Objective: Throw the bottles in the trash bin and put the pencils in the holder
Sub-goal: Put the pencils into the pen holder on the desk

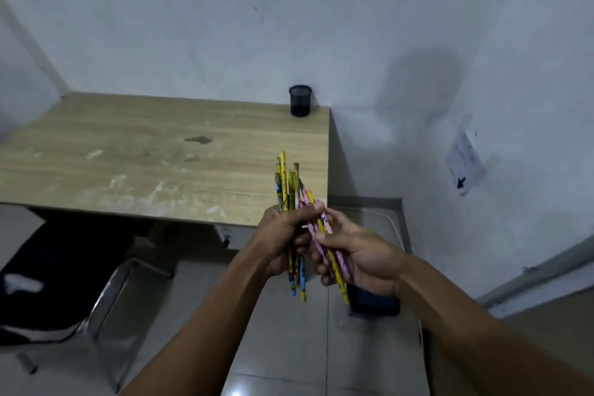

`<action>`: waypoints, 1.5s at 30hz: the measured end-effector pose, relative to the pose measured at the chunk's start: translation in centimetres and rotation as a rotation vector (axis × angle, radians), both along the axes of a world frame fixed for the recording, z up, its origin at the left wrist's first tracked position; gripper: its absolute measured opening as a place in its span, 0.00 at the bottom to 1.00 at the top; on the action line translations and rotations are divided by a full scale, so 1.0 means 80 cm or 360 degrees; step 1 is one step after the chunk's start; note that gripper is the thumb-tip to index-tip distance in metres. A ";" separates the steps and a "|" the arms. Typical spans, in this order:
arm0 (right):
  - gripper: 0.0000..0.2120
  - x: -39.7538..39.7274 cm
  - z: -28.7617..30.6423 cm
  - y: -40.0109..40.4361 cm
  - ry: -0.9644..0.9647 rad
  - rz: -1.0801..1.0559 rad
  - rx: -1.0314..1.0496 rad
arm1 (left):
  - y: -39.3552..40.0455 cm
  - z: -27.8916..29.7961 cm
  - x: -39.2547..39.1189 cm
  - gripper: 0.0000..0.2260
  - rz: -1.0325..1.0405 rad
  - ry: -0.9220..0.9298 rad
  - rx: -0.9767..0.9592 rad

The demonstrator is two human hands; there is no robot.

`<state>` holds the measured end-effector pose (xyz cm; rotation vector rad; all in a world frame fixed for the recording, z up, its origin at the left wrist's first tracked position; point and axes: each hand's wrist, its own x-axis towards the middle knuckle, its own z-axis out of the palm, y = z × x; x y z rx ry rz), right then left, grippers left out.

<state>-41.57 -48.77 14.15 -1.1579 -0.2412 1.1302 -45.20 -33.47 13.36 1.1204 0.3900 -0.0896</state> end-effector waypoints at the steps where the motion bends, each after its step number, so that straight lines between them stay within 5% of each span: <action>1: 0.23 0.004 0.005 0.005 -0.0034 -0.0029 -0.0012 | 0.006 0.008 0.006 0.09 0.0066 -0.0008 -0.0014; 10: 0.11 0.083 -0.012 0.063 -0.0373 -0.0095 -0.0305 | 0.037 0.008 0.096 0.09 0.0240 0.0078 0.0119; 22: 0.31 0.300 0.003 0.128 -0.0703 0.0174 -0.0484 | 0.112 0.020 0.321 0.09 0.0275 0.0211 0.0567; 30: 0.18 0.401 -0.019 0.180 -0.0870 -0.0096 -0.0575 | 0.144 0.005 0.445 0.08 0.0305 0.0242 0.0618; 37: 0.42 0.488 -0.034 0.242 -0.0758 -0.0094 -0.0652 | 0.193 -0.030 0.544 0.08 0.0376 0.0191 0.0527; 42: 0.39 0.564 -0.046 0.282 -0.0730 0.0173 -0.1073 | 0.255 -0.058 0.611 0.05 0.0563 0.0237 0.0232; 45: 0.34 0.602 -0.074 0.303 -0.0672 0.0059 -0.1128 | 0.292 -0.072 0.657 0.05 0.0710 0.0225 0.0147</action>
